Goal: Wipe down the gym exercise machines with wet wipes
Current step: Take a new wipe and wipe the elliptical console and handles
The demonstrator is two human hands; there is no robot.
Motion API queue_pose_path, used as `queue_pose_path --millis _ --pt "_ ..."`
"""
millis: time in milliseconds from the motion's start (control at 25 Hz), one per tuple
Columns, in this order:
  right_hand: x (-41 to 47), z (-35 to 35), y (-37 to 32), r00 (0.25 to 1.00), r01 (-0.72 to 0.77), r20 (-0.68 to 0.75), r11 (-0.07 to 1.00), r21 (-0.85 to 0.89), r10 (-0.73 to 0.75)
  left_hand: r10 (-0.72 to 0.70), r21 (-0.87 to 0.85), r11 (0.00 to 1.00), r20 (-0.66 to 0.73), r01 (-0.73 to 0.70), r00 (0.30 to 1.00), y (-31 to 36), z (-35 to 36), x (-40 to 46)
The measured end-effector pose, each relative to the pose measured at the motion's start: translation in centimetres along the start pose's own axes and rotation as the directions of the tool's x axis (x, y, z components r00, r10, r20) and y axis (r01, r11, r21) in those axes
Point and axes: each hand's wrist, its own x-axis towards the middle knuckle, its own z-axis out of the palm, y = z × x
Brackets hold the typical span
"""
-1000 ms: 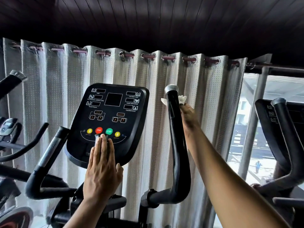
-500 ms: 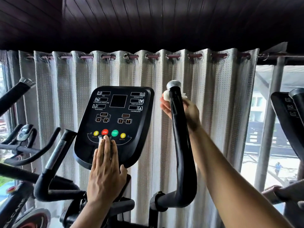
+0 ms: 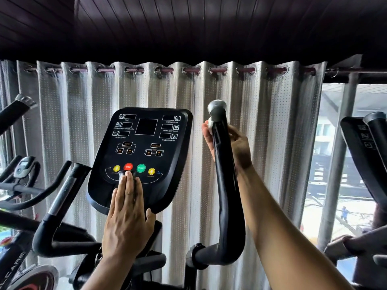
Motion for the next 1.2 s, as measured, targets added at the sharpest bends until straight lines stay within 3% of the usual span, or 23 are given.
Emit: queue_pose_path --millis 240,440,560,760,880,1080,1200 --pt "1.2 2.1 -1.0 0.997 0.019 -0.069 0.996 -0.082 -0.024 0.008 0.012 1.000 0.024 -0.008 1.000 0.0 -0.3 0.2" --pt "-6.7 -1.1 0.4 0.989 -0.128 0.037 0.955 -0.268 0.143 -0.008 0.014 1.000 0.036 0.008 0.999 0.4 -1.0 0.2" --pt "-9.2 -1.1 0.7 0.983 -0.165 0.028 0.933 -0.319 0.183 -0.010 0.019 1.000 0.048 0.009 0.999 0.4 -1.1 0.3" --pt "-3.0 2.7 -1.4 0.977 -0.173 -0.155 0.965 -0.199 0.143 -0.015 0.024 1.000 0.051 0.013 0.999 0.6 -1.2 0.3" --pt "-1.3 3.2 -1.7 0.976 -0.131 -0.204 0.959 -0.250 0.080 -0.019 0.008 1.000 0.045 0.019 0.999 0.7 -1.3 0.3" --pt "-8.9 -0.1 0.3 0.986 -0.159 -0.098 0.917 -0.365 0.132 -0.026 0.003 1.000 0.048 0.025 0.999 0.7 -1.3 0.3" --pt "-13.6 -2.0 1.7 0.988 -0.143 -0.093 0.935 -0.324 0.120 -0.029 0.016 0.999 0.046 0.029 0.999 0.7 -1.3 0.2"
